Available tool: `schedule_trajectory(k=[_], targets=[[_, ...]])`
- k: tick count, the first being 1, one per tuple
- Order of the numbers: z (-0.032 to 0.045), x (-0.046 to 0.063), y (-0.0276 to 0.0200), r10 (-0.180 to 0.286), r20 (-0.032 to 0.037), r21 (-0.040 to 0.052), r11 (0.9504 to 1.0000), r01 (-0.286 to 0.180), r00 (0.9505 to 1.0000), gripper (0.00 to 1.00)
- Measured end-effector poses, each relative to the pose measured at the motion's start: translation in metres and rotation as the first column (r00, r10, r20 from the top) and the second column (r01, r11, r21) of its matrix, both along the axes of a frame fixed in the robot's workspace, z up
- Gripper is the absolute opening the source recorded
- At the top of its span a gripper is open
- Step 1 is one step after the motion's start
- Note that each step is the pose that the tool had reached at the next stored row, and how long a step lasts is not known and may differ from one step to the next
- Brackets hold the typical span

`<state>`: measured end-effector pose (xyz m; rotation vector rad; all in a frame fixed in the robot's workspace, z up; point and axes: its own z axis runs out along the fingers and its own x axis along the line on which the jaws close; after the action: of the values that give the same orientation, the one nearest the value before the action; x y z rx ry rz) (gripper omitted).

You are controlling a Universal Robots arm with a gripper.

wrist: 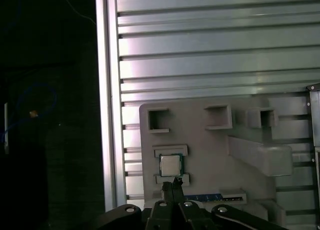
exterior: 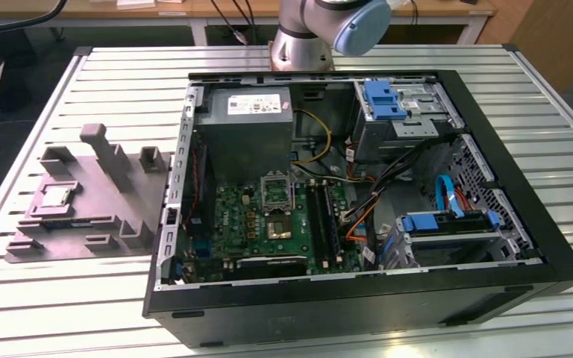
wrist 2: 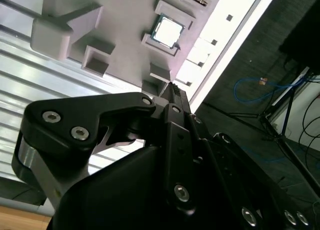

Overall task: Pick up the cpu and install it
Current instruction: 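Reach for the cpu, then pick up the cpu and move it towards the insertion slot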

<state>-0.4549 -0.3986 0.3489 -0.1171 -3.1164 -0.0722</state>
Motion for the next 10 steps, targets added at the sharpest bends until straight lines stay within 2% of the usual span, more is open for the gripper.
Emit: schedule_trajectory(k=[10], targets=[[0.0000,-0.0009,0.0000,0.000,0.0000,0.0000,1.0000,0.000,1.0000,0.11]])
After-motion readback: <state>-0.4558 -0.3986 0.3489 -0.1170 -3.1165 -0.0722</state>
